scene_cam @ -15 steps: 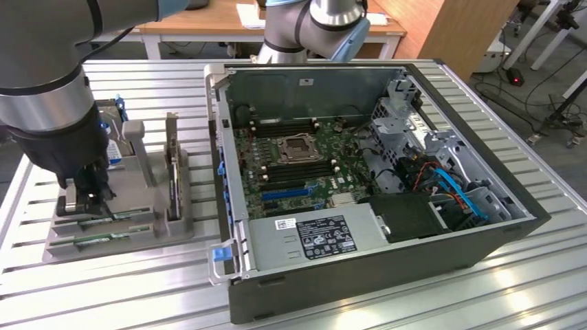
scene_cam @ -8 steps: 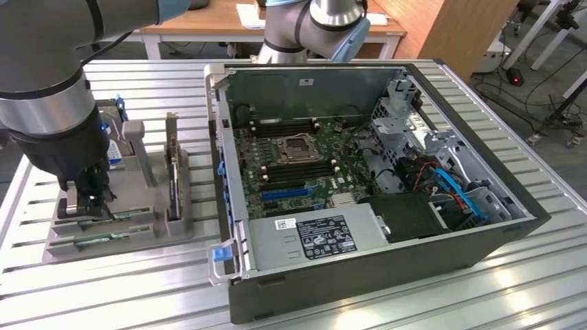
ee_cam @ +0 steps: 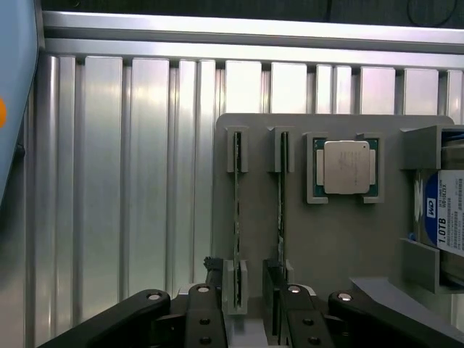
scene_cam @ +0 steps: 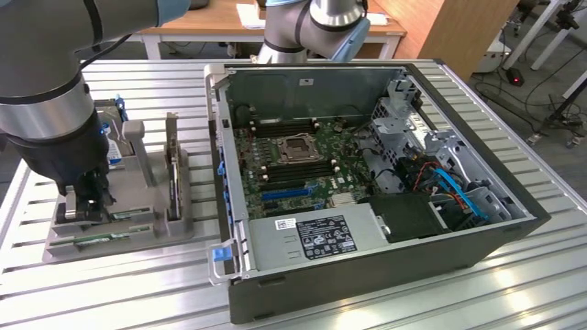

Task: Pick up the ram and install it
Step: 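Pick up the ram and move it above insertion slot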

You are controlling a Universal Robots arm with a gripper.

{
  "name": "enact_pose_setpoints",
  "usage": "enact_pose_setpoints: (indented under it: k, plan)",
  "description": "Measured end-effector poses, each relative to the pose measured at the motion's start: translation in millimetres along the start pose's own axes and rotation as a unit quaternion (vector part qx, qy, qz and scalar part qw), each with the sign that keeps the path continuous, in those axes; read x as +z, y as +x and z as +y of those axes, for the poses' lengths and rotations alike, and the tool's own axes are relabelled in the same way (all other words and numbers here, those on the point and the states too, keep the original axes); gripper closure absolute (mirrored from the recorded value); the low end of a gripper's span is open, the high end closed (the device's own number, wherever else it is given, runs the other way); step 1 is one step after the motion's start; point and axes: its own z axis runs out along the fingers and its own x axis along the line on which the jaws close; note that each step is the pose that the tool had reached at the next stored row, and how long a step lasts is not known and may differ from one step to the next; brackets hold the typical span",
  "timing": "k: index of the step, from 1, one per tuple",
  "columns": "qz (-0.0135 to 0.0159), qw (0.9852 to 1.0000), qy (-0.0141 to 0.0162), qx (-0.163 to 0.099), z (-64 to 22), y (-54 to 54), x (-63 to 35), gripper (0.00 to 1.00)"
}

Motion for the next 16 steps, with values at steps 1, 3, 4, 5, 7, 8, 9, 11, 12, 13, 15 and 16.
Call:
enact_pose_setpoints:
  k: [1, 3, 4, 5, 7, 8, 9, 11, 12, 13, 15, 16]
  plan:
    - [0.0000, 1.0000, 0.0000, 0.000, 0.0, 0.0, 0.0, 0.65]
    - [0.0002, 1.0000, 0.0000, 0.000, 0.0, 0.1, 0.5, 0.65]
    - [0.0003, 1.0000, 0.0000, 0.000, 0.0, 0.1, 1.4, 0.65]
    - [0.0003, 1.0000, 0.0000, 0.000, -0.1, 0.2, 2.5, 0.65]
    - [0.0003, 1.0000, 0.0000, 0.000, -0.2, 0.3, 4.9, 0.65]
    - [0.0003, 1.0000, 0.0000, 0.000, -0.2, 0.3, 6.2, 0.65]
    - [0.0003, 1.0000, 0.0000, 0.000, -0.3, 0.4, 7.5, 0.65]
    - [0.0003, 1.0000, 0.0000, 0.000, -0.4, 0.4, 10.1, 0.65]
    - [0.0003, 1.0000, 0.0000, 0.000, -0.5, 0.5, 11.4, 0.65]
    - [0.0003, 1.0000, 0.0000, 0.000, -0.5, 0.5, 12.6, 0.65]
    - [0.0003, 1.0000, 0.0000, 0.000, -0.6, 0.6, 14.9, 0.65]
    - [0.0003, 1.0000, 0.0000, 0.000, -0.7, 0.6, 16.0, 0.65]
